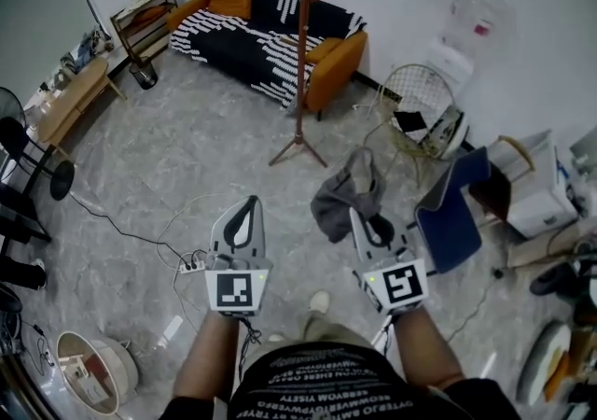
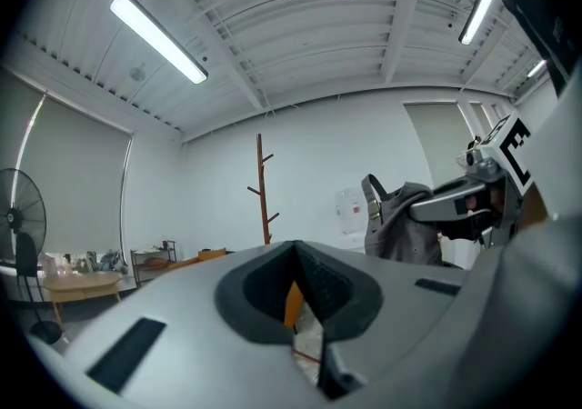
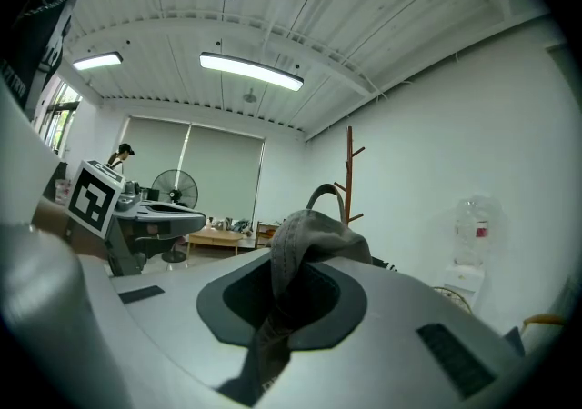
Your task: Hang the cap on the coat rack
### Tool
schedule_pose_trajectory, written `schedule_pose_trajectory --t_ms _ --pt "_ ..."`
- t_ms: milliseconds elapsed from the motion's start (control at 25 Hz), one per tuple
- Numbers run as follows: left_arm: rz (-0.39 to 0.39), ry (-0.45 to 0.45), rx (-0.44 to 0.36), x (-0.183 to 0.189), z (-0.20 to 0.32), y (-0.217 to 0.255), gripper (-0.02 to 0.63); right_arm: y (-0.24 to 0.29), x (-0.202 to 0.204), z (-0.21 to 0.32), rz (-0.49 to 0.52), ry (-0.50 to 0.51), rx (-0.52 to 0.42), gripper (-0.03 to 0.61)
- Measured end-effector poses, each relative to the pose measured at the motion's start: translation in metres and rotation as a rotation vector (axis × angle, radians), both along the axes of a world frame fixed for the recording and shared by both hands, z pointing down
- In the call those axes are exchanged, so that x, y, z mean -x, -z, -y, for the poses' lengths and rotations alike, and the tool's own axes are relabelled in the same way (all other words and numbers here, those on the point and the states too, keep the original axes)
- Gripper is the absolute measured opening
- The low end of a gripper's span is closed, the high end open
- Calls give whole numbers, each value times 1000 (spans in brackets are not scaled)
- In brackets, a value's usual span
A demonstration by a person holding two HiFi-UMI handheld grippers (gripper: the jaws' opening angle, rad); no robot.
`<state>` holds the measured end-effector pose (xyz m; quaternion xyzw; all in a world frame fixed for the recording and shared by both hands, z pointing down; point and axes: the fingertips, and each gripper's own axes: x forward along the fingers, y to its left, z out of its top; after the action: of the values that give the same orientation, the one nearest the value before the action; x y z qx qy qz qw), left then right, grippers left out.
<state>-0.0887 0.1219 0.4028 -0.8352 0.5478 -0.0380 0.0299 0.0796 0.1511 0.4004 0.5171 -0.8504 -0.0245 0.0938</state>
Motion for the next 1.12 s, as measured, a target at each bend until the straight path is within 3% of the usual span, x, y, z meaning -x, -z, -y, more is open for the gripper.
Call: schedule_pose_trajectory --t_ms 400,680,1120 --pt "16 29 10 -36 40 6 0 4 -33 41 16 76 -9 12" --pt "20 73 4 -40 56 15 -2 6 -44 60 10 119 -1 12" --pt "43 55 1 -42 67 19 -2 7 -45 76 32 109 -3 12"
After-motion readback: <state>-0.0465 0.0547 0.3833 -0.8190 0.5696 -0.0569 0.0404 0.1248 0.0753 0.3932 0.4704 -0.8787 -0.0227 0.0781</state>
